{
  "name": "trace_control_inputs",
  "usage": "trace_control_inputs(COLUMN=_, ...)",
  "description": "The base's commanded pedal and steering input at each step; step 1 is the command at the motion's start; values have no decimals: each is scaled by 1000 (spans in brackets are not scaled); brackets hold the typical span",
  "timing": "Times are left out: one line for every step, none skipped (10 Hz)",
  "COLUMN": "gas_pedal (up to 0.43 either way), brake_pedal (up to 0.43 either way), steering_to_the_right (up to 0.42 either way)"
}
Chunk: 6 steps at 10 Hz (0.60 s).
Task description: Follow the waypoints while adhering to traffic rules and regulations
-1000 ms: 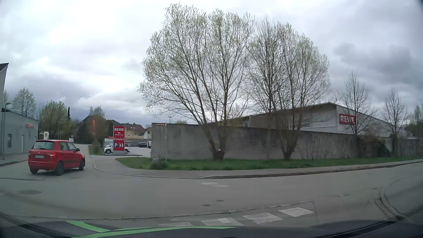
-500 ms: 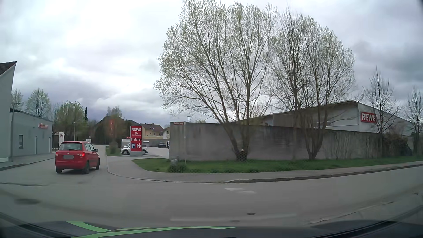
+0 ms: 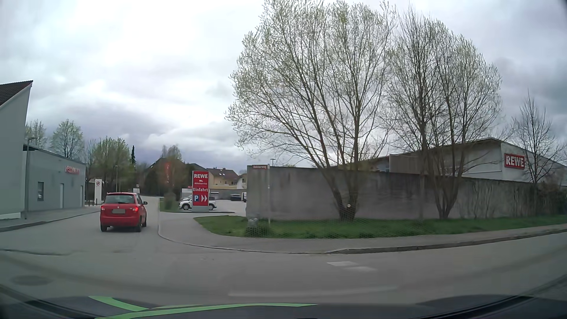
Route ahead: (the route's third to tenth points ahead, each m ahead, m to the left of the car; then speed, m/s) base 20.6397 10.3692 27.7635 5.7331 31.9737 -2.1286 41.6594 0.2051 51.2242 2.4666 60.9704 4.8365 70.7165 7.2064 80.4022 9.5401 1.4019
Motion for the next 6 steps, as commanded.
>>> trace_control_inputs(gas_pedal=87, brake_pedal=0, steering_to_the_right=-347)
trace_control_inputs(gas_pedal=130, brake_pedal=0, steering_to_the_right=-355)
trace_control_inputs(gas_pedal=150, brake_pedal=0, steering_to_the_right=-361)
trace_control_inputs(gas_pedal=189, brake_pedal=0, steering_to_the_right=-364)
trace_control_inputs(gas_pedal=220, brake_pedal=0, steering_to_the_right=-366)
trace_control_inputs(gas_pedal=240, brake_pedal=0, steering_to_the_right=-368)
